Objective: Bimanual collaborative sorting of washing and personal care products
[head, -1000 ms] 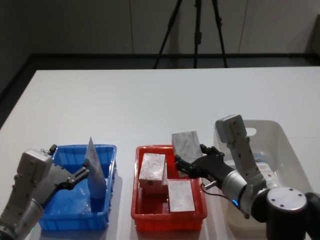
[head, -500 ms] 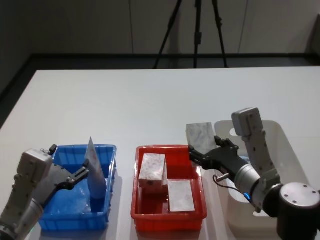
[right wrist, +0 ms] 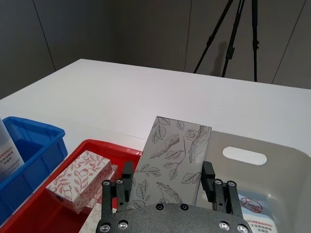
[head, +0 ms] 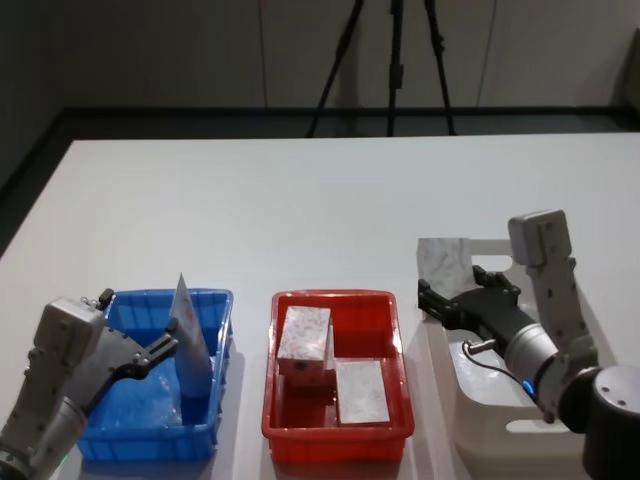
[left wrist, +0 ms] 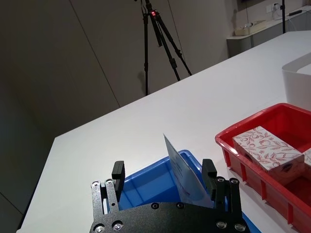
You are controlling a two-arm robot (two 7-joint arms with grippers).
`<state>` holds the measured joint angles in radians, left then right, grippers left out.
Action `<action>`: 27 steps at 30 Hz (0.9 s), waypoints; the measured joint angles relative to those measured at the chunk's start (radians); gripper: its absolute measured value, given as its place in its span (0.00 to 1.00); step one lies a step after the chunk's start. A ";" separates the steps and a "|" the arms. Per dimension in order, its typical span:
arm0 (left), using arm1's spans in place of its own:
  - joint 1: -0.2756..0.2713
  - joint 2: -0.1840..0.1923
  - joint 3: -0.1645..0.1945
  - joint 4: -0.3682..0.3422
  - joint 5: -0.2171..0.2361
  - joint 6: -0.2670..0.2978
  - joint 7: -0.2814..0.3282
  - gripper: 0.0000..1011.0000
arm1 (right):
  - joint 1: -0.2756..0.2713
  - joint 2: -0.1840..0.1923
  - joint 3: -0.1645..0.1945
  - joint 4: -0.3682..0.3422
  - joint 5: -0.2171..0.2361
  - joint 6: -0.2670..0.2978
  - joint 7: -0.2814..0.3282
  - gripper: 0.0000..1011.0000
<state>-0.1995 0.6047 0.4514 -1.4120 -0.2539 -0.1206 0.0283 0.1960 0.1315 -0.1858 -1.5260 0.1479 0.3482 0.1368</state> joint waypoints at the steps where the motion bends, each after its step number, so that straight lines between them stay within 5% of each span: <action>1: 0.000 0.000 0.000 0.000 0.000 0.000 0.000 0.99 | -0.003 -0.001 0.006 -0.003 -0.002 0.000 -0.005 0.85; 27: 0.000 0.000 0.000 0.000 0.000 0.000 0.000 0.99 | -0.010 -0.039 0.107 0.057 -0.047 0.015 -0.061 0.85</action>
<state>-0.1995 0.6047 0.4514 -1.4120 -0.2539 -0.1206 0.0282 0.1863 0.0930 -0.0791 -1.4694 0.1013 0.3631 0.0755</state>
